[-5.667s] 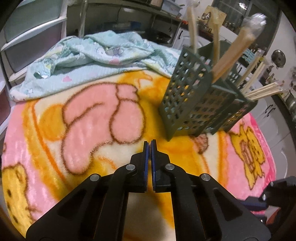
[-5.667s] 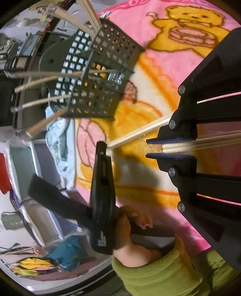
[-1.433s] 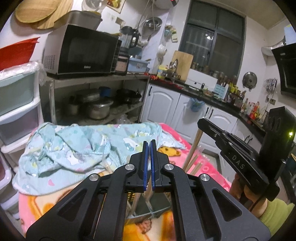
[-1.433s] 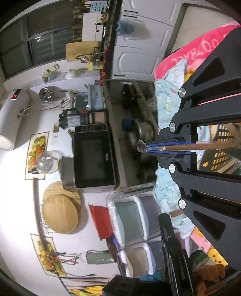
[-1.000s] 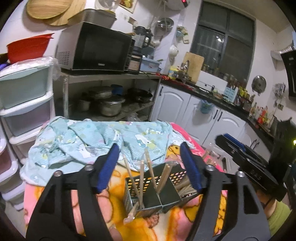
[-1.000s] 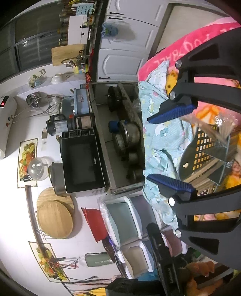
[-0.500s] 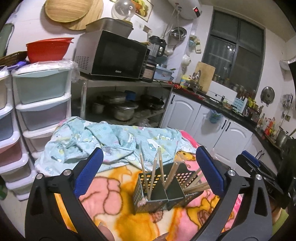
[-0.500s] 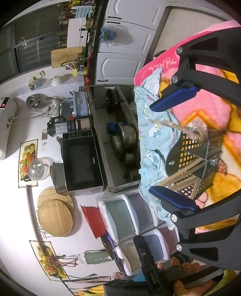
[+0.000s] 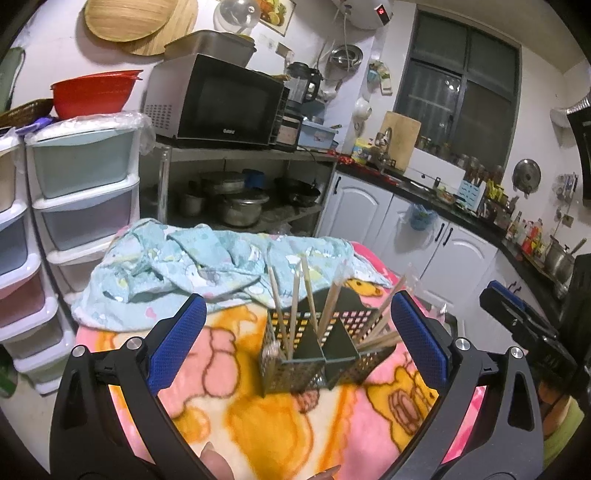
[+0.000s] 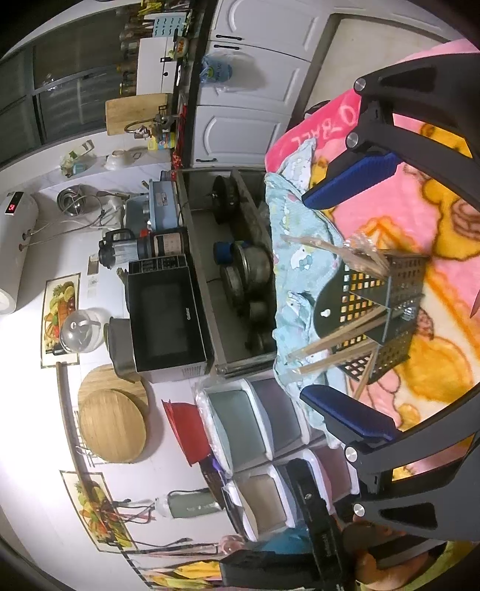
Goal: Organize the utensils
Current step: 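Withdraw both open tools up and back from the caddy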
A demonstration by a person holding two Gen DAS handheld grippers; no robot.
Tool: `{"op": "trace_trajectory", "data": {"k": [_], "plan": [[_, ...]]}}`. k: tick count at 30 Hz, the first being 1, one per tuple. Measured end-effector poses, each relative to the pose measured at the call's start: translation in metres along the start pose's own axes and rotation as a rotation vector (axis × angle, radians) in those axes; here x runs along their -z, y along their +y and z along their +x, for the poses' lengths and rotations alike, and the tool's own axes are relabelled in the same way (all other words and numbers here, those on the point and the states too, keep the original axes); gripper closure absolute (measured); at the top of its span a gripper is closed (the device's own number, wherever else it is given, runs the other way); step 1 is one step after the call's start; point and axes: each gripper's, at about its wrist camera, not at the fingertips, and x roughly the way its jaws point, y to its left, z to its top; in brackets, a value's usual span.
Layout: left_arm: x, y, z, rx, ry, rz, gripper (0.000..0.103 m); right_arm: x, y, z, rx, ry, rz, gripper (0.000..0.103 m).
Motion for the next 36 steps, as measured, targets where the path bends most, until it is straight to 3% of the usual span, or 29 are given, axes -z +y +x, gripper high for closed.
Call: {"op": "trace_trajectory", "data": {"k": [23, 36], "plan": [[0.071, 0.011, 0.003, -0.056, 0.132, -0.019, 0.011, 0.070, 0.008, -0.019, 0.009, 0.129, -0.025, 0.007], [0.110, 0.000, -0.002, -0.085, 0.113, 0.039, 0.011, 0.115, 0.026, -0.028, 0.048, 0.081, -0.103, 0.007]]}}
